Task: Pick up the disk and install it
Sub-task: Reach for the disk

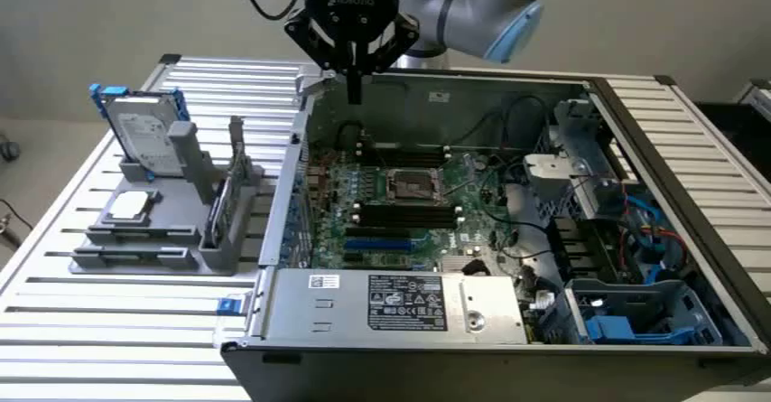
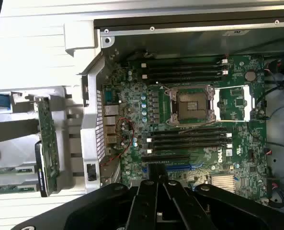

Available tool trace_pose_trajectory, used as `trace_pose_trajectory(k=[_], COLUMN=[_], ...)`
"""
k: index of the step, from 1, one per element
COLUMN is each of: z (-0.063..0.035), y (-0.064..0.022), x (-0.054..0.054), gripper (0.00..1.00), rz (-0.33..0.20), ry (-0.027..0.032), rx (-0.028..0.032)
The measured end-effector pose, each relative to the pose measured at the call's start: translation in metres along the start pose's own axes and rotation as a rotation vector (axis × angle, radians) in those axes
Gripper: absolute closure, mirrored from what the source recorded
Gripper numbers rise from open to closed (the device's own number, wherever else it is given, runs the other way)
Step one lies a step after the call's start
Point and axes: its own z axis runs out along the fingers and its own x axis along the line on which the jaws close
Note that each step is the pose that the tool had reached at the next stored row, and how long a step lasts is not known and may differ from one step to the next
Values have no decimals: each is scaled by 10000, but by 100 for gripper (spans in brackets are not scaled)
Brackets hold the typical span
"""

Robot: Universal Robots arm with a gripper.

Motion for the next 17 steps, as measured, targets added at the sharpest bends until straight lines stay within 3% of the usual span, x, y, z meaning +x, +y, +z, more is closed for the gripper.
trace_pose_trajectory(k=[11,17], z=[1,-4], y=[0,-6], x=[8,269], gripper=[89,89], rz=[0,1], ry=[15,14], rx=[2,10])
